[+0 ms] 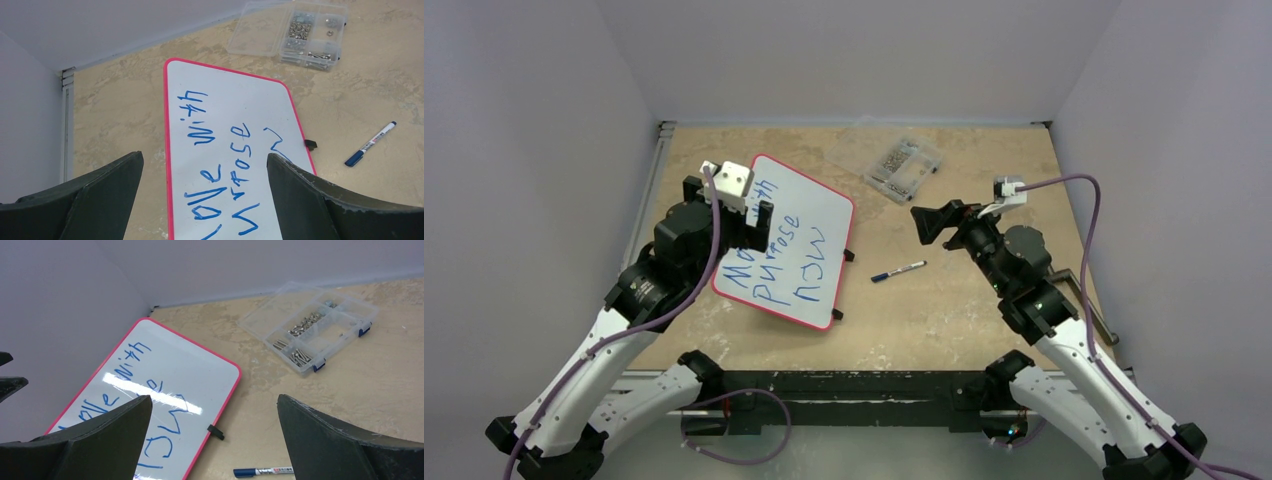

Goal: Write a sentence on the whiteboard
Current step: Reset both arms

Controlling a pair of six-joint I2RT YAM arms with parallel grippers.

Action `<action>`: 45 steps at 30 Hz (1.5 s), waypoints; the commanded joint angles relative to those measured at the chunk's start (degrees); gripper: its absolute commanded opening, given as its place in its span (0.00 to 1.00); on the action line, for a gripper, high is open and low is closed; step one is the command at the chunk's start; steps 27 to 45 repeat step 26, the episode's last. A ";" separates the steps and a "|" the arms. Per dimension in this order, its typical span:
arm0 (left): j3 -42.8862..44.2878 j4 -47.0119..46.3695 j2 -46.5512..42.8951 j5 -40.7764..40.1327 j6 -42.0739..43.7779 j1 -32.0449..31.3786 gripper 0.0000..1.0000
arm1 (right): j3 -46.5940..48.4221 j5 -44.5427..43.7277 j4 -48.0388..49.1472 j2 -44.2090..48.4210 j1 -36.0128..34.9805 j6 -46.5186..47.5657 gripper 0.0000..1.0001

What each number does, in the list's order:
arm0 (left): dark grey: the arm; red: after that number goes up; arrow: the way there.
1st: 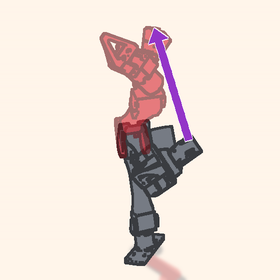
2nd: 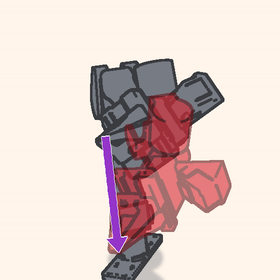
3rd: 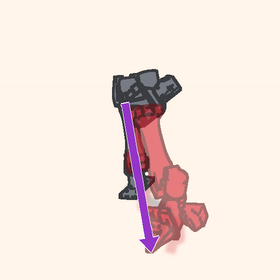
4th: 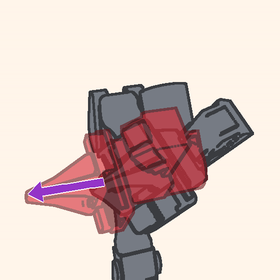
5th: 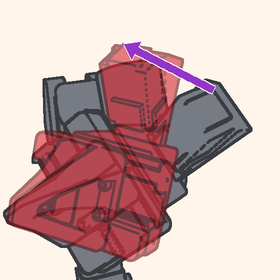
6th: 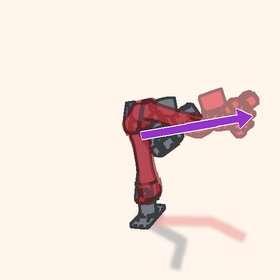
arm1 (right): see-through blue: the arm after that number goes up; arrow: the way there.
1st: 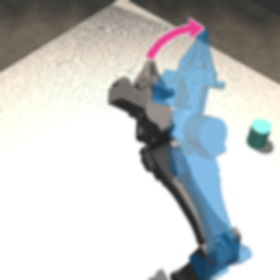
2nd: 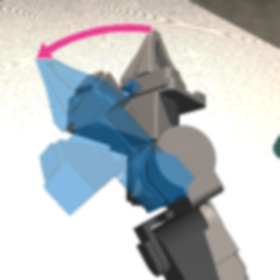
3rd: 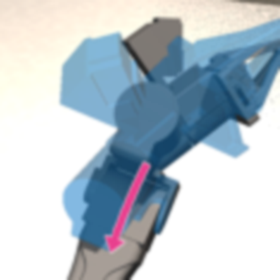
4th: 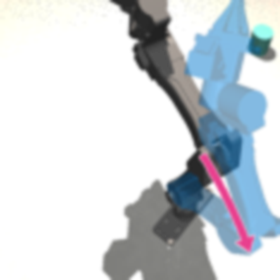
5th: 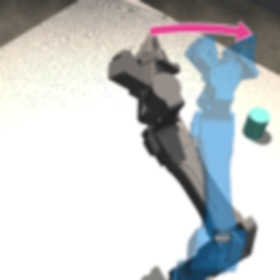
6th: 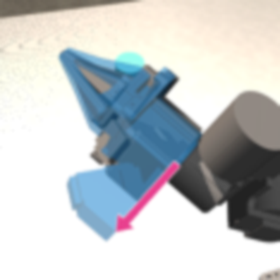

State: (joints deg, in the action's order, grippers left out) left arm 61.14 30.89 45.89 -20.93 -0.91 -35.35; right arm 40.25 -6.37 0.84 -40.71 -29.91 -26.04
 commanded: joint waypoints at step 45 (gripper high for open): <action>-0.33 -2.59 -0.98 -1.74 -0.64 0.25 0.94 | -0.90 -5.30 4.23 0.79 0.25 -0.29 0.99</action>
